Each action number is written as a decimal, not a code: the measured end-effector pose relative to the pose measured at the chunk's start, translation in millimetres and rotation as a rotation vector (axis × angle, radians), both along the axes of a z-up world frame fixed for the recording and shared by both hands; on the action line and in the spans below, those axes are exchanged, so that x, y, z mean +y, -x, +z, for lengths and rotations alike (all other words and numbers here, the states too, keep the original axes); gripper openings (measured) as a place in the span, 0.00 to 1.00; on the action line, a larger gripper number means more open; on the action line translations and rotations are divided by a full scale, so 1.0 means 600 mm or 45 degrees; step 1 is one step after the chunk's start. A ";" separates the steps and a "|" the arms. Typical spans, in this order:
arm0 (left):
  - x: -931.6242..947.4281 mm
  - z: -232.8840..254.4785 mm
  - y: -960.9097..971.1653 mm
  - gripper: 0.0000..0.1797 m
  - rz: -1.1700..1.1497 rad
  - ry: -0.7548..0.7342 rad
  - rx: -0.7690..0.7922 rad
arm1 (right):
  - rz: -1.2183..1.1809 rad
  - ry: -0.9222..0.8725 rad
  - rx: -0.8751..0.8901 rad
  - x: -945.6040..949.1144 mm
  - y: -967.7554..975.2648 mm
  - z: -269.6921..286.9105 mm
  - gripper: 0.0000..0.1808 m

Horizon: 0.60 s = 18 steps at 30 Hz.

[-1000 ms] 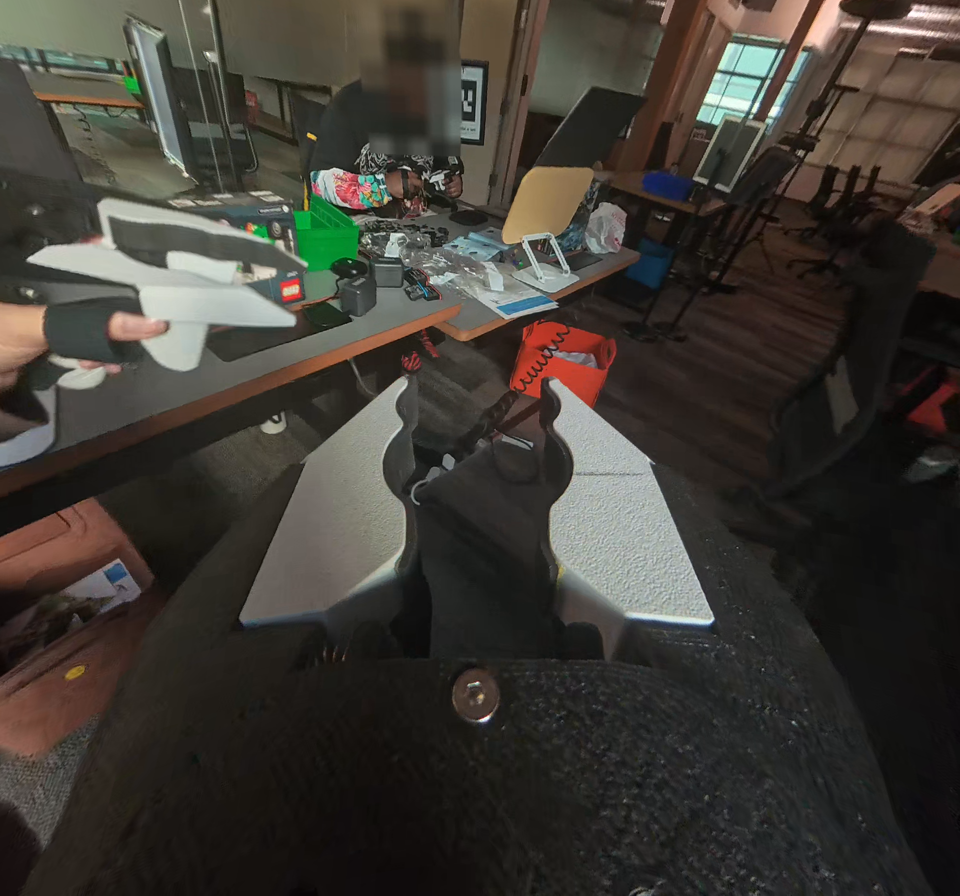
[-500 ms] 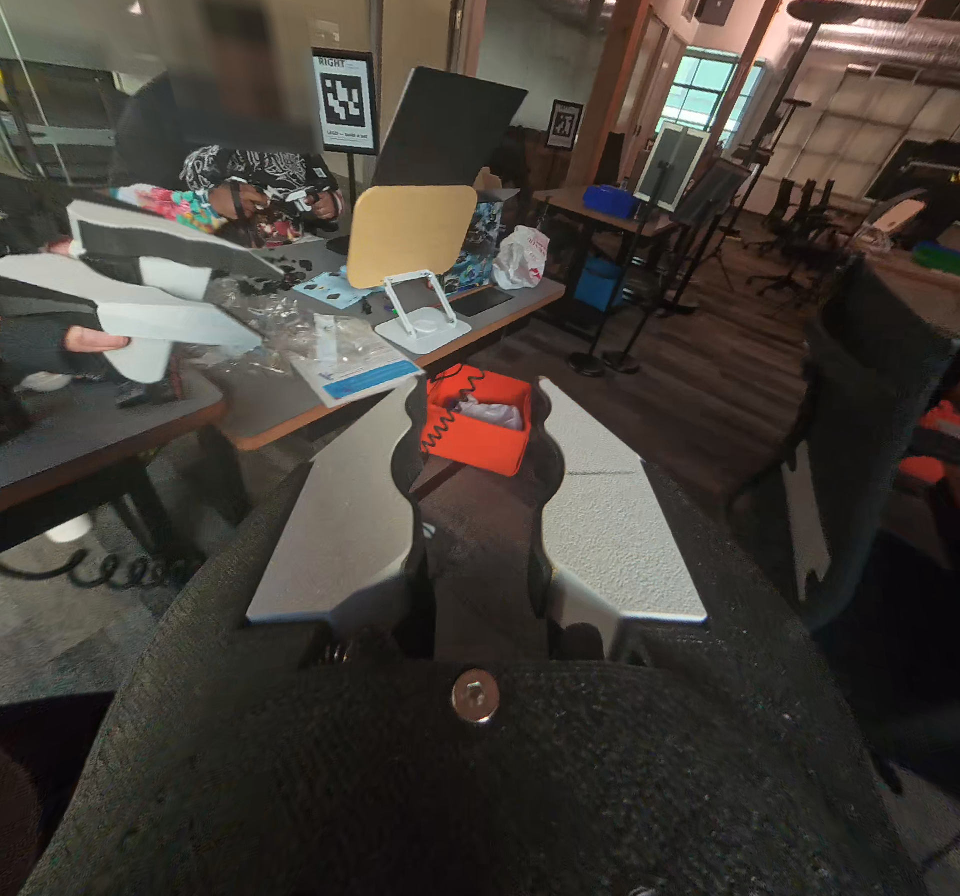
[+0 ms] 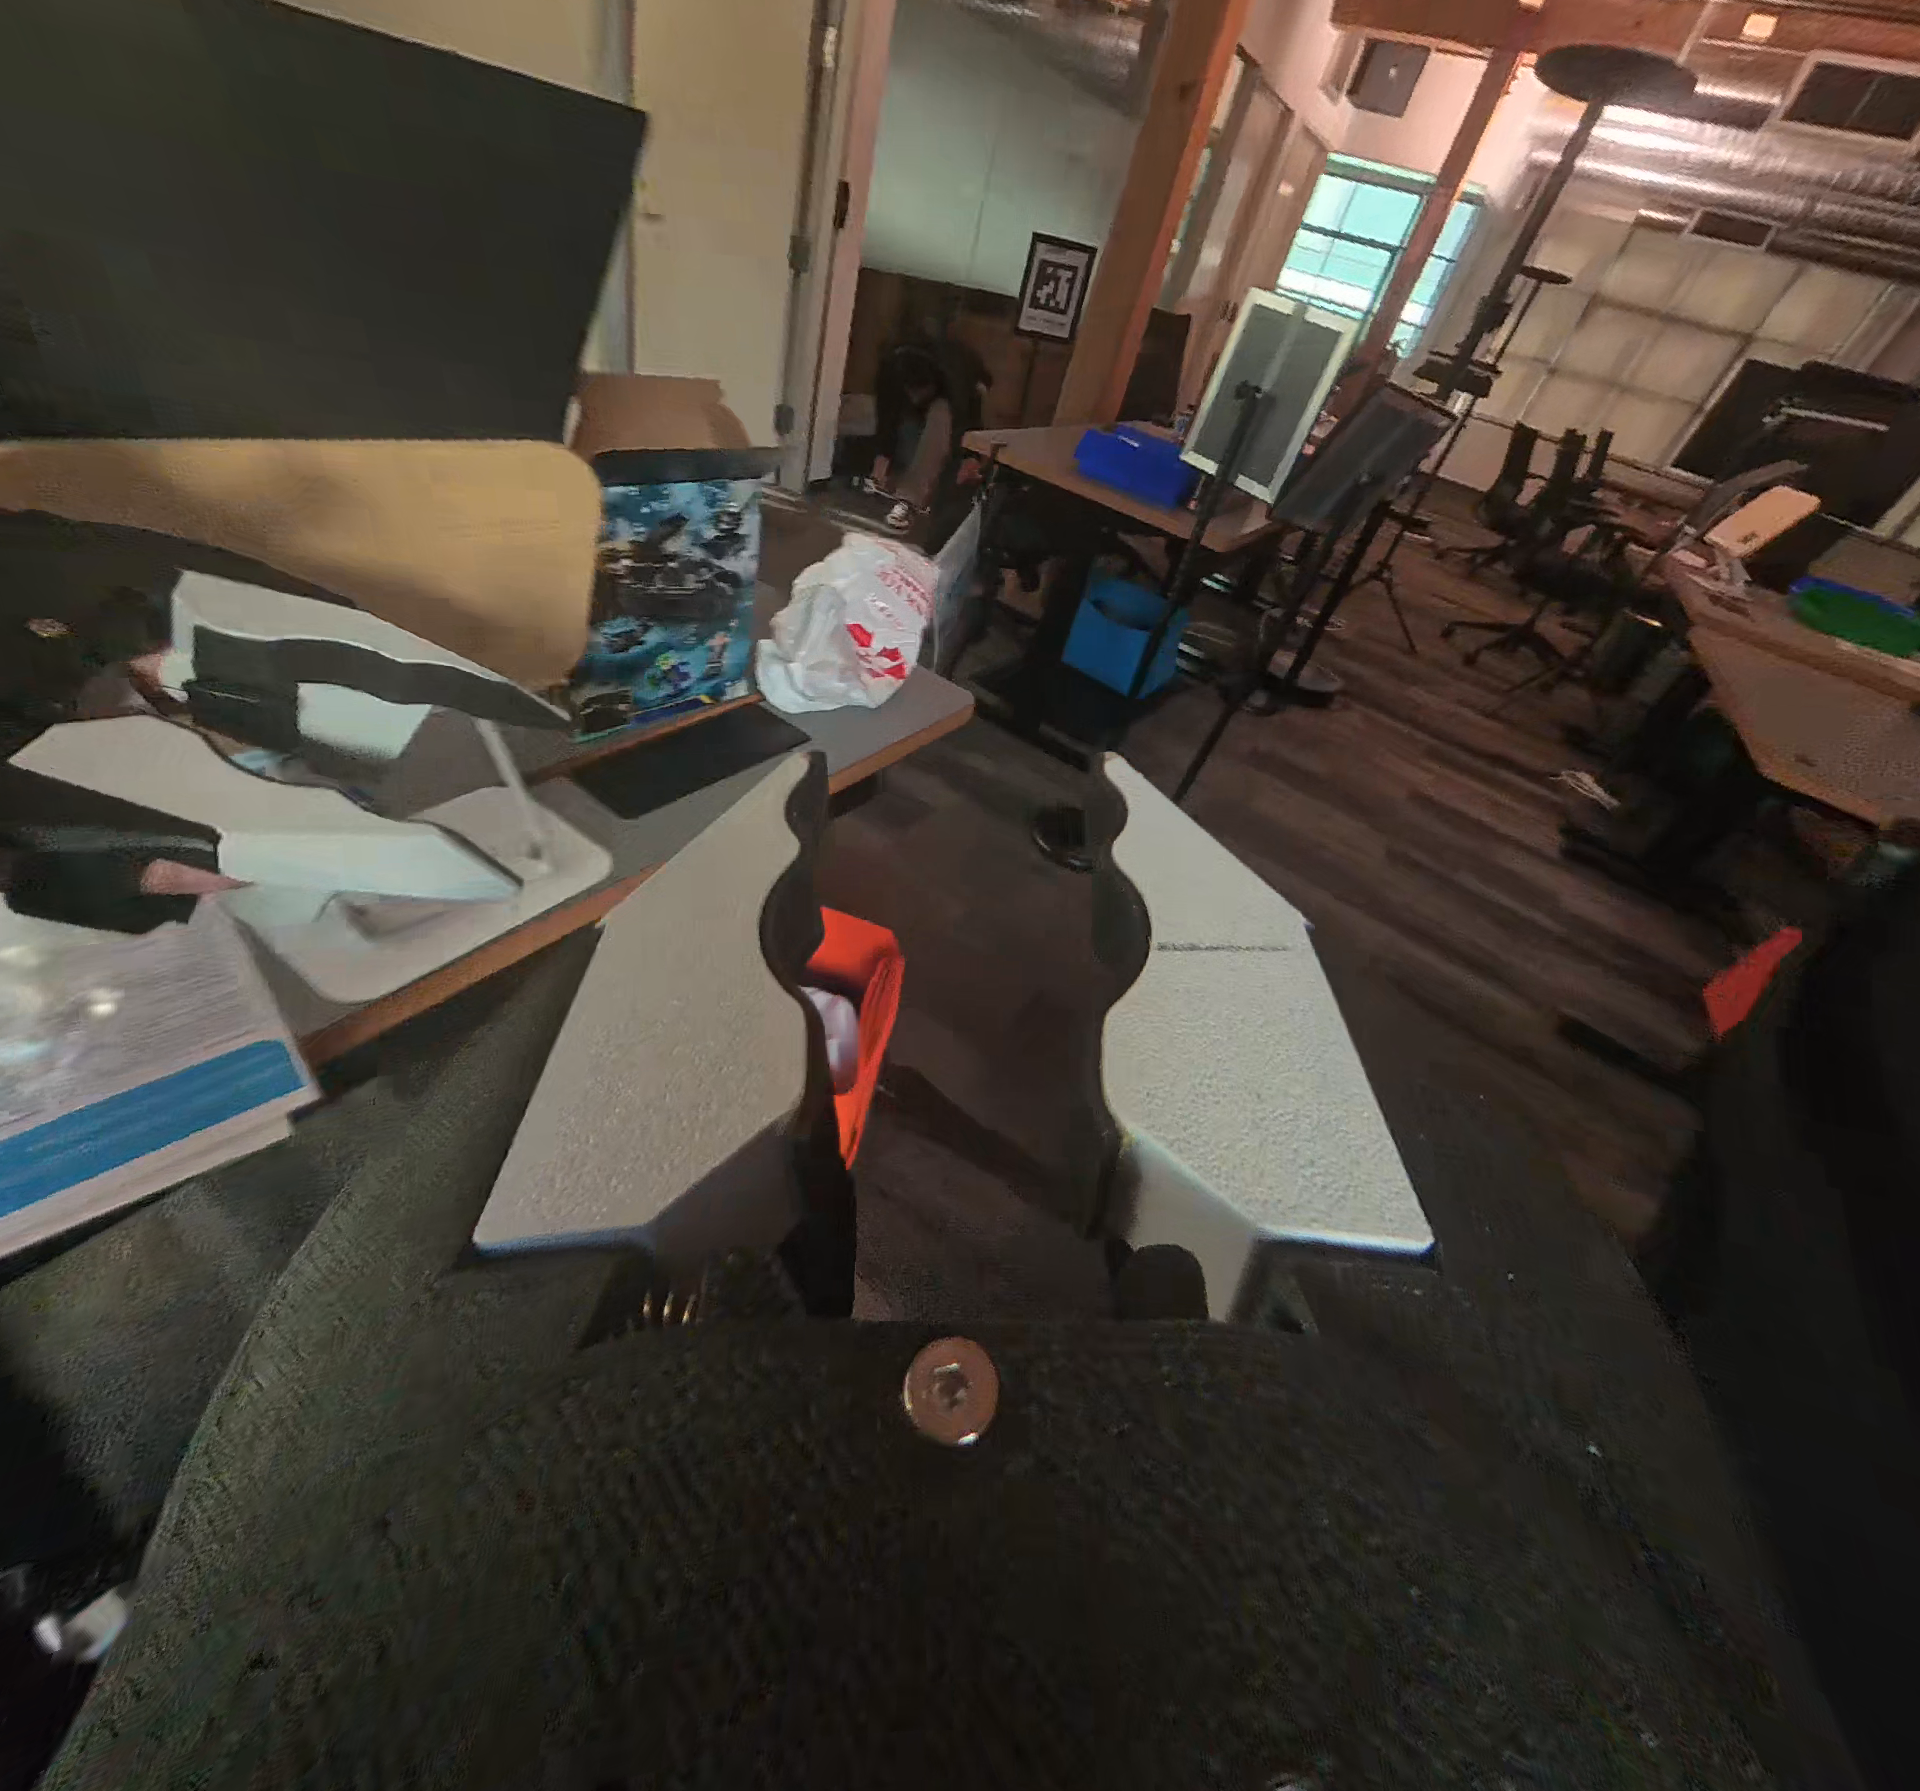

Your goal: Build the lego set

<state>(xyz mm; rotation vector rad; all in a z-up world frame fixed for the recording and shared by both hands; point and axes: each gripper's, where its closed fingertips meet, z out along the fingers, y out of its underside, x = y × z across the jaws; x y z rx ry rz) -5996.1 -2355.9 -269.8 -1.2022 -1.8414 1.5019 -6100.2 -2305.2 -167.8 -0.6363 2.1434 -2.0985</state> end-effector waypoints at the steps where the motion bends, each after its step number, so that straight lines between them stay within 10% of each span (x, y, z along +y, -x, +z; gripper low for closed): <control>1: -0.056 0.001 0.016 0.35 -0.002 -0.007 0.026 | -0.022 -0.015 -0.013 -0.045 0.018 -0.005 0.27; 18: -0.952 0.021 0.344 0.36 -0.025 0.043 0.045 | -0.126 -0.046 -0.089 -0.913 0.382 -0.033 0.26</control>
